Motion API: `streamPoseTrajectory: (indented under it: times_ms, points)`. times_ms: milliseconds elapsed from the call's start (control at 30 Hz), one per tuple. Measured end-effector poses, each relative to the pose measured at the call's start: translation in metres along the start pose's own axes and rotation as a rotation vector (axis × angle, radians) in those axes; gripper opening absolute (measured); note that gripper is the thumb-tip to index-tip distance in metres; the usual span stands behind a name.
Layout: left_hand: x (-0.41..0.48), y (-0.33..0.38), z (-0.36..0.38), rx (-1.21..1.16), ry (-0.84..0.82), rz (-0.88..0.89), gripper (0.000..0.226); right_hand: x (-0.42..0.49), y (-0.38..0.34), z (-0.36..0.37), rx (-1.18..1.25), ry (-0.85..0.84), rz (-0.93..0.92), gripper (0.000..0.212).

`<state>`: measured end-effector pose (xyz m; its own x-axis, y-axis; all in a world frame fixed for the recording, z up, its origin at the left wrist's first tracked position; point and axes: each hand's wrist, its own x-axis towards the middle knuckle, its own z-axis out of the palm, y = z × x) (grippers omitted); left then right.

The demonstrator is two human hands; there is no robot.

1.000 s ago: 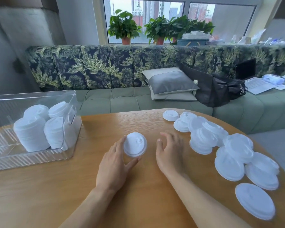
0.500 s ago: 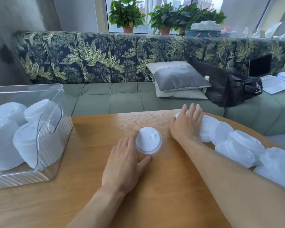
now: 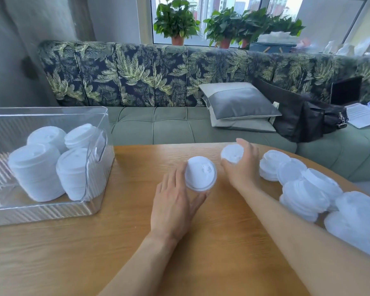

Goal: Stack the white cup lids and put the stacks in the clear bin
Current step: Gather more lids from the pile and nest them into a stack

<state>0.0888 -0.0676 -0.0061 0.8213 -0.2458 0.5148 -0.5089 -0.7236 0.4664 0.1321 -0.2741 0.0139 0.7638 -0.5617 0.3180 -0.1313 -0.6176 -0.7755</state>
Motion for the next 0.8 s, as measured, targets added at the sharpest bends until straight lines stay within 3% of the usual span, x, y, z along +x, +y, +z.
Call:
streamPoseTrajectory:
  times_ms: [100,300,633,800]
  points:
    - [-0.016,0.003,-0.008,-0.003,0.024,-0.004,0.081,-0.039,0.004,-0.01,0.161,0.007,0.14,0.078]
    - [-0.059,0.008,-0.029,-0.03,0.007,0.006,0.082,-0.106,-0.003,-0.037,0.555,-0.203,0.327,0.082]
    - [-0.137,0.025,-0.081,-0.059,0.023,0.006,0.082,-0.207,-0.017,-0.082,0.624,-0.462,0.339,0.084]
    - [-0.168,0.033,-0.101,-0.07,0.004,-0.028,0.083,-0.232,-0.021,-0.099,0.692,-0.526,0.414,0.058]
